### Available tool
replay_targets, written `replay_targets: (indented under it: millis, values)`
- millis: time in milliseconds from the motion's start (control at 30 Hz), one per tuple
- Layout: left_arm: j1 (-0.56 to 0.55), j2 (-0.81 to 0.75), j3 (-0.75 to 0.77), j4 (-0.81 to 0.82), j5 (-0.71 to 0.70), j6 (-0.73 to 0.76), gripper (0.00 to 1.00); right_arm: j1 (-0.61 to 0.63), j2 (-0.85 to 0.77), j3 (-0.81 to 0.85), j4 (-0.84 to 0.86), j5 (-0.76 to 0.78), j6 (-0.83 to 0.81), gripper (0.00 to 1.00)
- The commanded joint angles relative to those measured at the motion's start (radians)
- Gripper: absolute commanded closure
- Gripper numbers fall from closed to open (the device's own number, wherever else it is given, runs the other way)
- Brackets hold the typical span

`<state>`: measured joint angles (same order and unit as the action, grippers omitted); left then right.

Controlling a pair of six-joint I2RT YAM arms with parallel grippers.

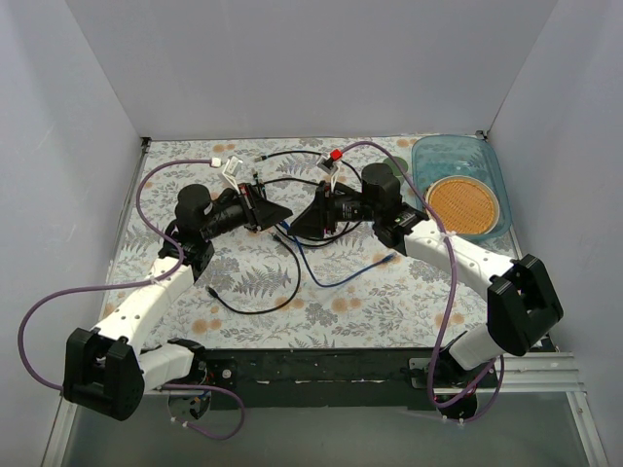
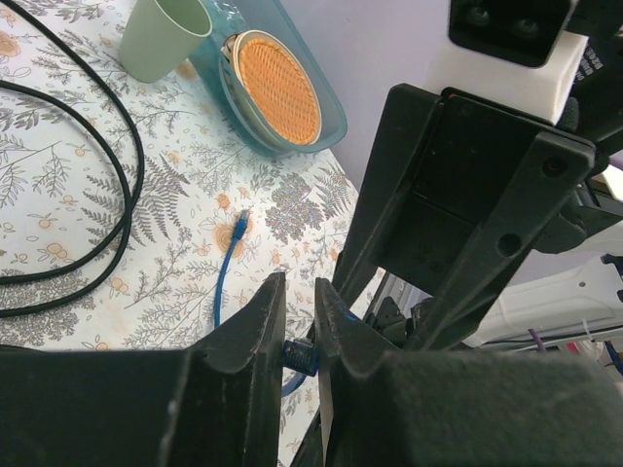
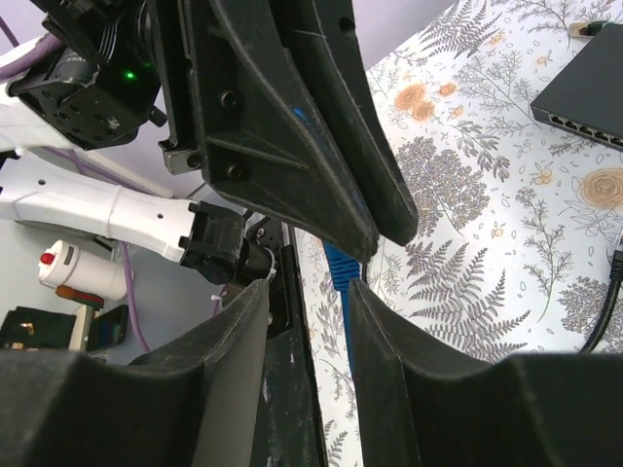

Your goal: Insert the plug into the switch port

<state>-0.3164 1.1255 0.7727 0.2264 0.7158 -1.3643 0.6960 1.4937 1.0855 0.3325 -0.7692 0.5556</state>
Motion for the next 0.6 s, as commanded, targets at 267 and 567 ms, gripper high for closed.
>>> replay_targets:
  millis: [267,567]
  values:
    - [-0.006,-0.067,-0.016,0.050,0.016,-0.021,1.00,0.002,0.026,-0.019,0.091,-0.012,0.040,0.52]
    - [-0.006,-0.075,-0.023,0.050,0.020,-0.025,1.00,0.002,0.034,-0.030,0.146,-0.018,0.073,0.55]
